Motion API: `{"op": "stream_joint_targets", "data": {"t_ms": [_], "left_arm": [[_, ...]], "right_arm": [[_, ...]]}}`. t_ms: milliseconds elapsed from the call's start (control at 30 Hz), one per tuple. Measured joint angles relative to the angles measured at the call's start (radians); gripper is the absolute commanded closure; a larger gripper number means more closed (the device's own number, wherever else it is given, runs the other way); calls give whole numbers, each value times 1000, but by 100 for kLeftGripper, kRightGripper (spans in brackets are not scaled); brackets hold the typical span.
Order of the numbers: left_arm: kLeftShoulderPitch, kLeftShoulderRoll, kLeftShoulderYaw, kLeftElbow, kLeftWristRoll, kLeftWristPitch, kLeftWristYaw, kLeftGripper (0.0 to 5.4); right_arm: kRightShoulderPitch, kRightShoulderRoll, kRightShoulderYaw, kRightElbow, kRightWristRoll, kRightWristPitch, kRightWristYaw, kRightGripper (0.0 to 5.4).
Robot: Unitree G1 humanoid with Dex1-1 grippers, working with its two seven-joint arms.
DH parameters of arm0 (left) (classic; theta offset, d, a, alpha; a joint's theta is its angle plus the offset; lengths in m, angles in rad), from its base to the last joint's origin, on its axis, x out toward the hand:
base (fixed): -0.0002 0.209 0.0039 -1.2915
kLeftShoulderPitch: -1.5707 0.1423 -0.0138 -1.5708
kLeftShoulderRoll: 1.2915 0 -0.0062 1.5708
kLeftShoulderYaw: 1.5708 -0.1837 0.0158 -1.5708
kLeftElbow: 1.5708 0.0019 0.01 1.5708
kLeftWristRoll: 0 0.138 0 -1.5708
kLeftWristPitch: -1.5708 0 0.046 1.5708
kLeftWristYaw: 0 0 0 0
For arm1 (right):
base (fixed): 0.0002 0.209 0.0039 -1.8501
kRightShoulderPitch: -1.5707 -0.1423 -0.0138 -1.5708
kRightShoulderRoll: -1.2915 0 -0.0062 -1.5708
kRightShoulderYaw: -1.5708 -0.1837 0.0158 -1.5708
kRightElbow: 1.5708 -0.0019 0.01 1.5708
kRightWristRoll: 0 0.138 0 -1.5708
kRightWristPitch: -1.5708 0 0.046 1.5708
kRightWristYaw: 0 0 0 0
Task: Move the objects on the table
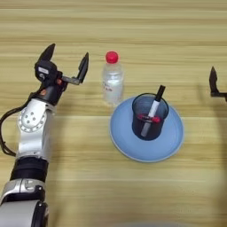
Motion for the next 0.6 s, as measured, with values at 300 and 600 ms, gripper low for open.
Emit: {"op": "stream_joint_targets", "data": {"t_ms": [300,600], "left_arm": [[-22,-33,-58,-18,-7,36,-49,0],[-91,-53,-88,60,9,35,-63,0]], "right_arm": [[-3,4,0,3,0,0,0,4],[-13,8,2,7,-1,0,-1,4]]}}
